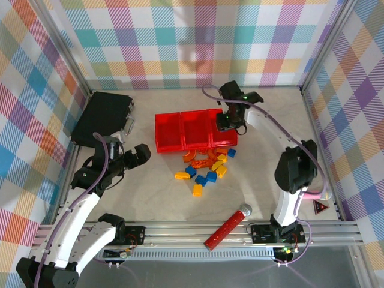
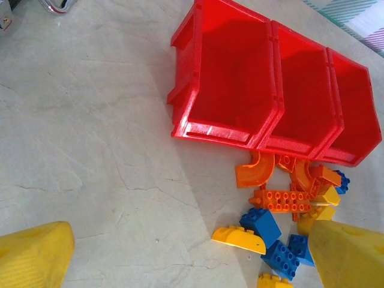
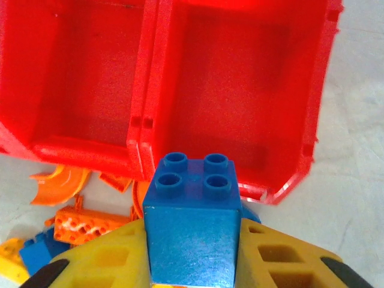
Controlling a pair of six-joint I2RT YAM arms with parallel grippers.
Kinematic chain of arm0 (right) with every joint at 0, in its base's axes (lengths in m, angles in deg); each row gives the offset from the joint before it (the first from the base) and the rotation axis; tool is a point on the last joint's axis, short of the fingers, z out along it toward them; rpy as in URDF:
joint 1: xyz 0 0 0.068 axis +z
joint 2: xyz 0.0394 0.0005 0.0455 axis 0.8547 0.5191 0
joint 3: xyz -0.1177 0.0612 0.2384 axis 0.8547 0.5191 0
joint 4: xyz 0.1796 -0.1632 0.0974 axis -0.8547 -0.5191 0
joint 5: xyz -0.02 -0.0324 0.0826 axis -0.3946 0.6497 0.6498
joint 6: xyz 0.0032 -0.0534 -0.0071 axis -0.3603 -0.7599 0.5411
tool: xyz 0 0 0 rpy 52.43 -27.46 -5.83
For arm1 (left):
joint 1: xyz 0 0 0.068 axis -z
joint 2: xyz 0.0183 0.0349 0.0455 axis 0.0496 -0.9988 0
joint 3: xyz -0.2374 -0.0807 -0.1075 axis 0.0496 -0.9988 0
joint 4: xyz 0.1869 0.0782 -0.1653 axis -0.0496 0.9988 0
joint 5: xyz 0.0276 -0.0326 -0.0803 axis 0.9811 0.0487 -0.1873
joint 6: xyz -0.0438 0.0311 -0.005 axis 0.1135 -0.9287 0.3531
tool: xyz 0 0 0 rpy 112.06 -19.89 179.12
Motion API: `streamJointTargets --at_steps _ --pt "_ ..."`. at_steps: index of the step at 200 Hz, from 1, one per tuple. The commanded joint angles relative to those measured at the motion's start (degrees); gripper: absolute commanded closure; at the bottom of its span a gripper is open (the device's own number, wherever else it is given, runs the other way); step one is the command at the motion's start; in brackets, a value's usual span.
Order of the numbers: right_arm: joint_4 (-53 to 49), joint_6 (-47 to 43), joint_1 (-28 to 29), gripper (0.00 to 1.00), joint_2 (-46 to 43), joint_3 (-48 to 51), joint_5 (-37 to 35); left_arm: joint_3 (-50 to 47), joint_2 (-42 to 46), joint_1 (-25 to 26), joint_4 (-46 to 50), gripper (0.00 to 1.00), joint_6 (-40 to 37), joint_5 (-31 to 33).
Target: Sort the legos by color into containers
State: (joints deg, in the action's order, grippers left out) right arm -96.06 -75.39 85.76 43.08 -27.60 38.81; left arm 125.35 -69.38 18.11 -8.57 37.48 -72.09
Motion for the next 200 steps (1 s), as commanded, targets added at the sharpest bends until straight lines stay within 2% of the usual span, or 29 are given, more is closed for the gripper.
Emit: streamJointTargets --at_steps 1,27,123,200 --pt "-2.9 -1.6 0.2 0.68 4.3 -5.1 0.6 -0.3 1.6 0.6 1.7 0.0 0.8 -0.1" --pt "-3.1 -2.1 0.0 0.68 8.4 -8.0 0.3 -0.8 1.8 0.6 2.9 0.0 2.7 1.4" --pt "-0.7 -2.5 -1.2 0.67 15.4 -9.6 1.7 -4.3 1.6 0.9 -0.8 0.0 5.4 -1.2" --pt "-1.3 -2.3 -1.5 0.55 16.8 -11.9 2.3 -4.5 2.9 1.3 1.3 0.0 4.8 -0.3"
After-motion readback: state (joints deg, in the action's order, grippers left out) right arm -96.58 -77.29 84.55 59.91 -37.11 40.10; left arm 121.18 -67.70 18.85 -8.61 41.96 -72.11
